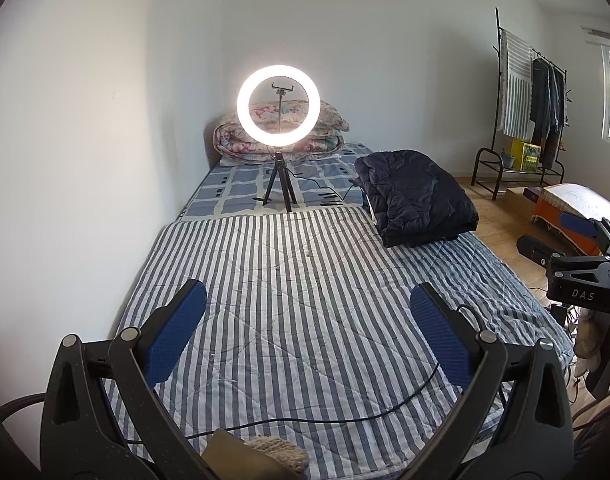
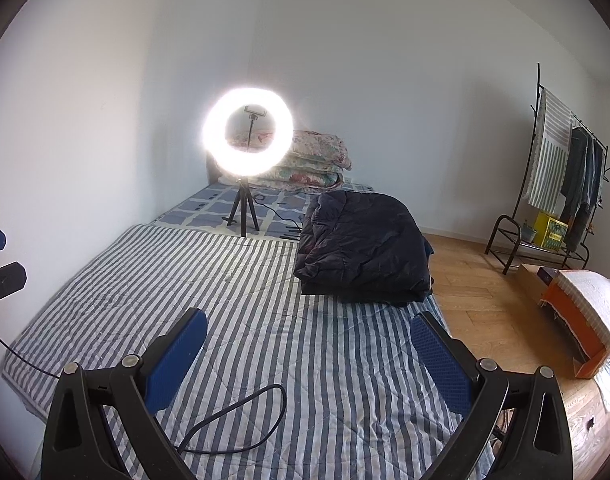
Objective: Fold large clothes
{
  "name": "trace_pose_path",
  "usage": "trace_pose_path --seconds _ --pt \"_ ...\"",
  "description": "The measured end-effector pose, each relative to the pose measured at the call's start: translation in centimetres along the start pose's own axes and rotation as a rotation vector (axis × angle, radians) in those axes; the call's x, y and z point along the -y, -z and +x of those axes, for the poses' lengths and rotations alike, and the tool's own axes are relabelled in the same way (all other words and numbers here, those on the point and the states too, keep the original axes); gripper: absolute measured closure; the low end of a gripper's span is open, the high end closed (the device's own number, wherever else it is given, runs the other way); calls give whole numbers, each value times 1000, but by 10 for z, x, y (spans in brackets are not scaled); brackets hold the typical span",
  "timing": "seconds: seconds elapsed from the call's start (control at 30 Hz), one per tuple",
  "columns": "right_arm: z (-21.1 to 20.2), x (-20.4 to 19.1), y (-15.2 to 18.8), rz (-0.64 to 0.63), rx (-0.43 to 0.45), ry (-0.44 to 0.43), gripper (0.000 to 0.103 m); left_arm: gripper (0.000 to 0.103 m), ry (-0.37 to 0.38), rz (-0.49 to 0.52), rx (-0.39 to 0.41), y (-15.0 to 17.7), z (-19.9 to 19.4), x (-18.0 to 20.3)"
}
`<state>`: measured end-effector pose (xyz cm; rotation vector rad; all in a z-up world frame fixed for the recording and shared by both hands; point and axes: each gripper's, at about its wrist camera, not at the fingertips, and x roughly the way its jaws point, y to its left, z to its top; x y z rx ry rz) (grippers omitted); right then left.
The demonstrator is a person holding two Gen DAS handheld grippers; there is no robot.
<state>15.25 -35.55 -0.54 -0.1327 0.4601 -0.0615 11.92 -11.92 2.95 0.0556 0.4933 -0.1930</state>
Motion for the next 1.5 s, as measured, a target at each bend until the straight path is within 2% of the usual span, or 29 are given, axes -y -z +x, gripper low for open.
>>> trace_pose_path --seconds 1.27,1.5 --pt "2 -6 3 -14 -15 -9 0 0 1 13 12 0 -4 4" --pt "3 -7 4 -16 -20 -11 0 0 -23 26 36 -1 -7 2"
